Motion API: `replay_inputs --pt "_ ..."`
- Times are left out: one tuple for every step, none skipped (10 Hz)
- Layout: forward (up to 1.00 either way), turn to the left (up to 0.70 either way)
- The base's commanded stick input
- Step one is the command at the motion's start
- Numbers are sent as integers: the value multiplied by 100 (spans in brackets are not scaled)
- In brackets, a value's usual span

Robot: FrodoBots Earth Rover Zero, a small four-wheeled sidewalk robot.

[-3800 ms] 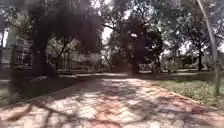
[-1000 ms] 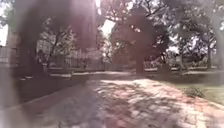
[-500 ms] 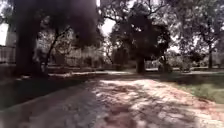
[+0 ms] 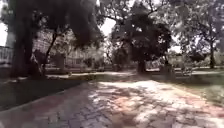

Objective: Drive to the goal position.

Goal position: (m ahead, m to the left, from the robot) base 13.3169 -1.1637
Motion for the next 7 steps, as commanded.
replay_inputs --pt "70 0" --pt "70 0" --pt "70 0" --pt "70 0" --pt "70 0" --pt "70 -4" --pt "70 -22"
